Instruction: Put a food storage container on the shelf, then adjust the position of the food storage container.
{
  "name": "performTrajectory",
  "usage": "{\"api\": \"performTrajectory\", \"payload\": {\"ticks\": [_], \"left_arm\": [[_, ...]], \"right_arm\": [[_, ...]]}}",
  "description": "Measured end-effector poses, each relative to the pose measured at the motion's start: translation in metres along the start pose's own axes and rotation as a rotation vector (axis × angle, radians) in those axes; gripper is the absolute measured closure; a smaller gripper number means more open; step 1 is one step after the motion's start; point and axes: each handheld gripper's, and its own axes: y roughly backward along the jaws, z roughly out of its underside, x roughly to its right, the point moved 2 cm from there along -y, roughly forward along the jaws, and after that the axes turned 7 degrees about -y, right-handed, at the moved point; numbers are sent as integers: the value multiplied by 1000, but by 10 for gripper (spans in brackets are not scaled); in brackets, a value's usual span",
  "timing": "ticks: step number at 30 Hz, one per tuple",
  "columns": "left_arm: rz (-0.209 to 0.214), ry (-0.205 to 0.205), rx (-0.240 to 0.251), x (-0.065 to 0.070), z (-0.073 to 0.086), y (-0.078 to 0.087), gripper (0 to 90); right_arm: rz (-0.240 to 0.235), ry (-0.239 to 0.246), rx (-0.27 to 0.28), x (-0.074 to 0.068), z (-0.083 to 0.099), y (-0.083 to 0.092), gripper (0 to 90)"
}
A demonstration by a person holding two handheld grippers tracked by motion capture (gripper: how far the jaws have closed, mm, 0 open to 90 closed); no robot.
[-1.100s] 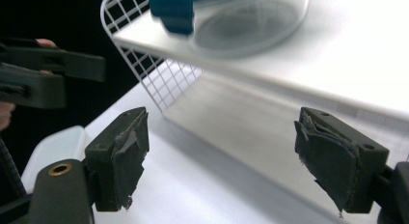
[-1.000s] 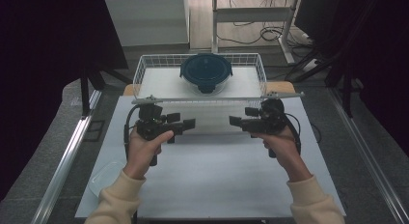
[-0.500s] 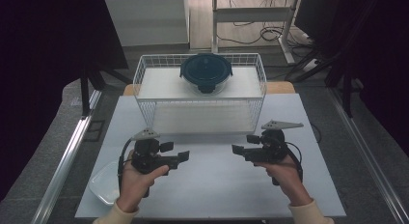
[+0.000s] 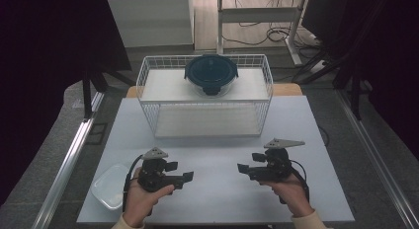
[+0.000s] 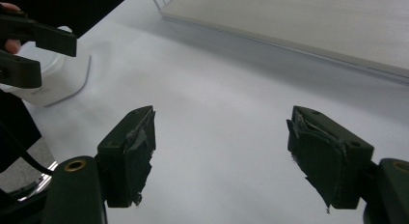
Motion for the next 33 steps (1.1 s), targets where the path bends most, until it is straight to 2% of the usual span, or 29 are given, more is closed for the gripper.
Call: {"api": "performTrajectory", "payload": {"ticks": [5, 11, 14, 22, 25, 30, 33], "left_arm": [[-8, 10, 2, 0, 1, 2, 266], [-39, -21, 12, 7, -1, 15, 257], [-37, -29, 15, 7, -2, 22, 256], [-87, 2, 46, -8, -3, 38, 259], [-84, 3, 53, -12, -2, 45, 263], [-126, 4, 72, -19, 2, 69, 274], [-154, 22, 82, -28, 8, 85, 279]], "right_arm": [[16, 1, 3, 6, 1, 2, 248], [31, -15, 7, 10, 0, 5, 248], [33, -12, 9, 10, 0, 5, 248], [30, -7, -3, 8, 1, 3, 250], [17, -17, -7, 8, 2, 2, 250], [4, -18, -8, 7, 1, 1, 250], [10, -15, -12, 8, 1, 1, 250]]}}
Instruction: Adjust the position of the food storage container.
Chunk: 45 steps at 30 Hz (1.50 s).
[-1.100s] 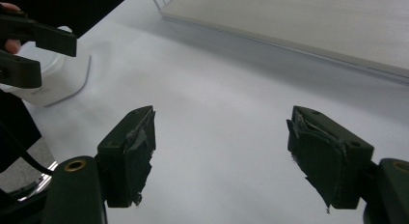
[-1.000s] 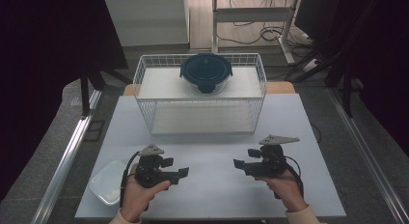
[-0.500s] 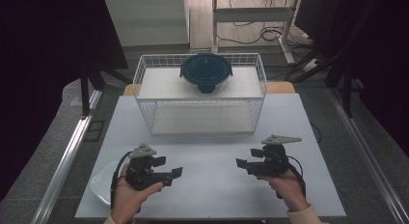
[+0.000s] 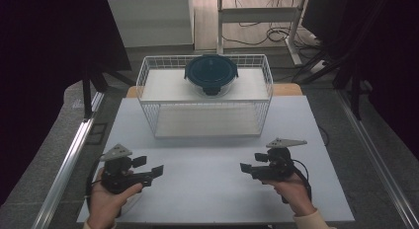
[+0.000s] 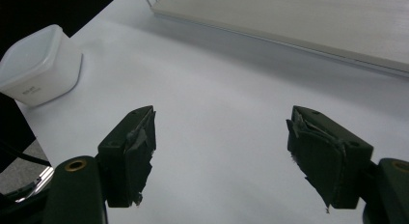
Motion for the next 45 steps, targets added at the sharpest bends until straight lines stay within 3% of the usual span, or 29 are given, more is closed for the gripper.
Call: {"api": "performTrajectory", "payload": {"ticks": [5, 12, 19, 24, 31, 34, 38, 45], "left_arm": [[-63, 54, 9, -25, 15, 27, 308], [-139, 98, -22, -50, 44, 48, 429], [-207, 177, -66, -80, 81, 65, 744], [-240, 226, -103, -92, 102, 69, 864], [-283, 279, -181, -103, 125, 75, 899], [-279, 297, -203, -105, 135, 72, 900], [-237, 320, -229, -106, 143, 56, 900], [-208, 315, -229, -108, 137, 41, 900]], "right_arm": [[-2, -6, 1, 1, 0, 0, 250], [-22, -21, -2, 0, 0, -1, 250], [-17, -36, -6, 5, 1, -4, 250], [-13, -29, -5, 5, -1, -5, 250], [-8, -41, -1, 7, 0, -6, 250], [2, -28, -5, 7, -1, -7, 250], [2, -36, -2, 7, -1, -6, 250], [-11, -42, -2, 6, 0, -8, 249]]}}
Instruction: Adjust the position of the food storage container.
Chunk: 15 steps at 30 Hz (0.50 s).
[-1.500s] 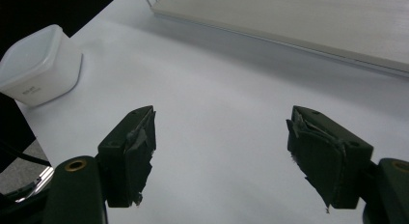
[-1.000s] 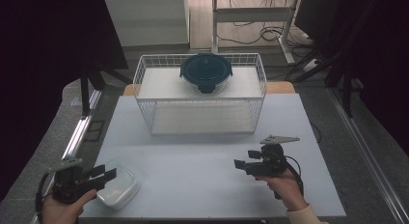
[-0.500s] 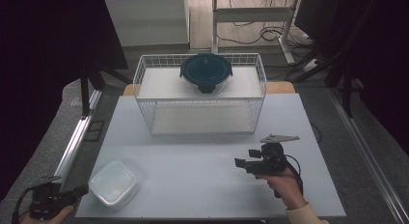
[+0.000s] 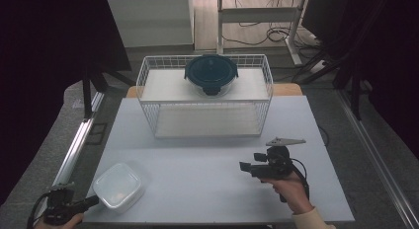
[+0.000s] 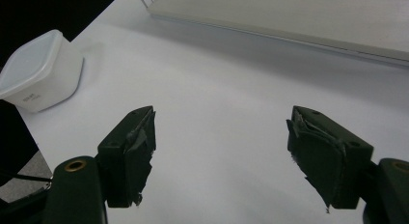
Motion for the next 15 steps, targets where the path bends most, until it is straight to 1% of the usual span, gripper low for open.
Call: {"api": "performTrajectory", "payload": {"ticks": [8, 15], "left_arm": [[40, -17, 3, 6, -18, -11, 900], [72, -57, -16, 16, -37, -27, 900]], "right_arm": [[13, -7, 9, 2, 0, 2, 249], [1, -10, 10, 1, 0, 3, 249]]}}
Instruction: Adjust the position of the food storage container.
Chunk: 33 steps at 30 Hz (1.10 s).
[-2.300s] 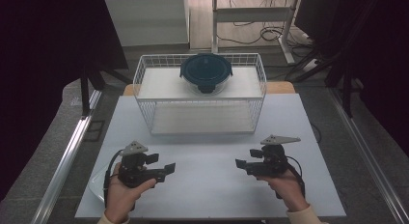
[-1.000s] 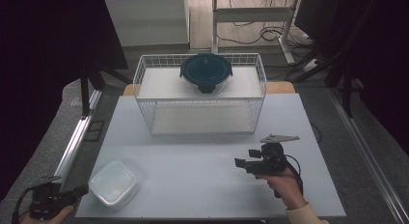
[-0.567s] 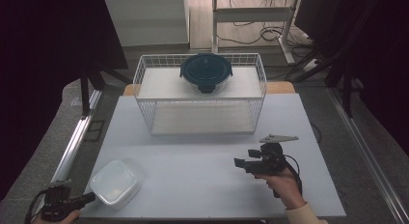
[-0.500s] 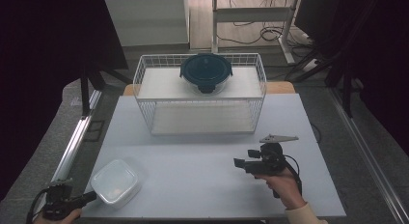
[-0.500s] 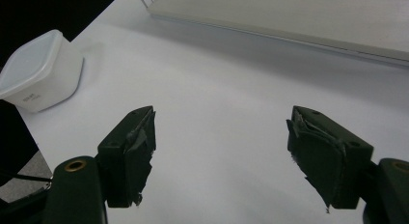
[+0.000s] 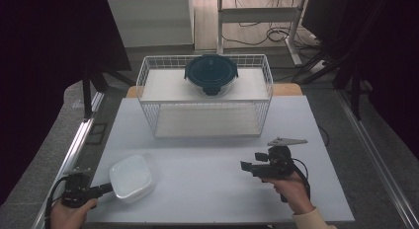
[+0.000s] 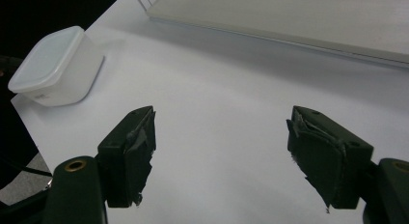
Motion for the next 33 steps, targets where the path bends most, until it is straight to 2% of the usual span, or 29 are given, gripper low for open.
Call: {"api": "performTrajectory", "payload": {"ticks": [17, 24, 33], "left_arm": [[70, -44, -11, 20, -21, -23, 899], [102, -86, -22, 35, -36, -36, 899], [149, -116, -24, 54, -53, -54, 900]], "right_arm": [[4, 3, 1, 1, 1, 3, 249], [5, 0, -6, 1, 1, 1, 249], [5, -2, -11, 3, 2, 1, 249]]}}
